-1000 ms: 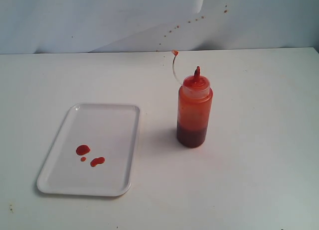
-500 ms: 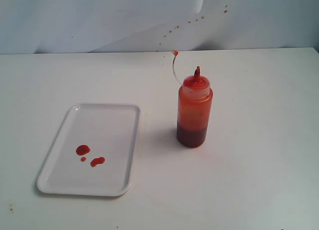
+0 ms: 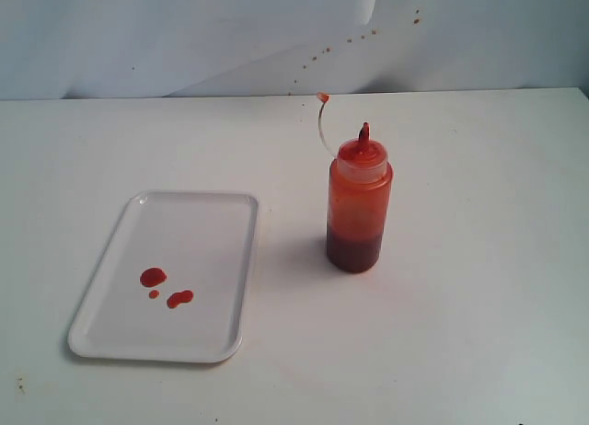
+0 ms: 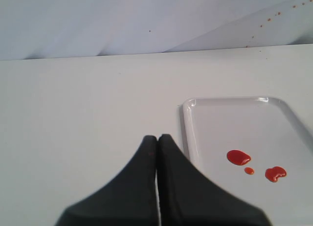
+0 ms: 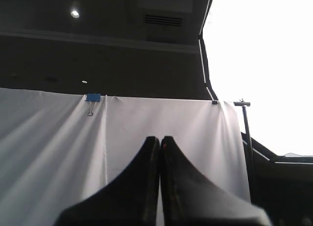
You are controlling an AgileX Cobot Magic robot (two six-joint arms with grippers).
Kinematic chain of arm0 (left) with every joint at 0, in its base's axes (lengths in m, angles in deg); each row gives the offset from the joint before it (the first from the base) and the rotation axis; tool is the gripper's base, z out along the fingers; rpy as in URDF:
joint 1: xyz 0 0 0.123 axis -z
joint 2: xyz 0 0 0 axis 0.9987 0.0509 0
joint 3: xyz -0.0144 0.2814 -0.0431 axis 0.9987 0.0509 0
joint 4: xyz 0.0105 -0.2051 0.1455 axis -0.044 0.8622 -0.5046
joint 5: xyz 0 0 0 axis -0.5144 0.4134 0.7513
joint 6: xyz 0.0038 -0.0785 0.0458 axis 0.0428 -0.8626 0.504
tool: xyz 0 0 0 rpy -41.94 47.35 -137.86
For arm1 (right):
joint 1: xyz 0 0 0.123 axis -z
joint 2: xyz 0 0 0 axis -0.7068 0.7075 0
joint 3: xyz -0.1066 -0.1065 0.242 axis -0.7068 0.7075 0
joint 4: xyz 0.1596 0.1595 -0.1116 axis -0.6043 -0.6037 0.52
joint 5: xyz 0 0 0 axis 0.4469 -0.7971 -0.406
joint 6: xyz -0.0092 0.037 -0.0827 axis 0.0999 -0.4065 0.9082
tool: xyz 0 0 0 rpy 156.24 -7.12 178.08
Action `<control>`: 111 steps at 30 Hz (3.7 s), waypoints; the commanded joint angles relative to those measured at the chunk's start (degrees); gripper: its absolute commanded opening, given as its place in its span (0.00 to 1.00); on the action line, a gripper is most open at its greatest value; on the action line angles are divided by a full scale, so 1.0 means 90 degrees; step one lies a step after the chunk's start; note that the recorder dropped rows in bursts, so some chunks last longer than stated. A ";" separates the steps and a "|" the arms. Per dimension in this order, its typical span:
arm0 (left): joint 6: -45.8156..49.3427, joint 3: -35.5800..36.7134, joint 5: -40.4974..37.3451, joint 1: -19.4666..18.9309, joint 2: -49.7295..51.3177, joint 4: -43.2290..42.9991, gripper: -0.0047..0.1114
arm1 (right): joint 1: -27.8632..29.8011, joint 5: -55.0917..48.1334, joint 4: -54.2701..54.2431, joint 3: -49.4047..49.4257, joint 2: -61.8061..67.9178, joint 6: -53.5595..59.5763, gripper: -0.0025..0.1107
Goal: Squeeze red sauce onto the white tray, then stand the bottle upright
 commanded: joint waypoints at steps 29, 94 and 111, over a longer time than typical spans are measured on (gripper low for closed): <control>0.0019 0.0024 0.0039 -0.0008 -0.0004 0.0014 0.04 | 0.0023 0.0039 -0.0027 0.0030 -0.0013 0.0015 0.02; 0.0019 0.0024 0.0039 -0.0008 -0.0004 0.0014 0.04 | 0.0032 -0.2028 -0.1535 0.4563 -0.0013 0.0015 0.02; 0.0019 0.0024 0.0039 -0.0008 -0.0004 0.0014 0.04 | 0.0032 -0.2046 -0.1535 0.4563 -0.0013 0.0015 0.02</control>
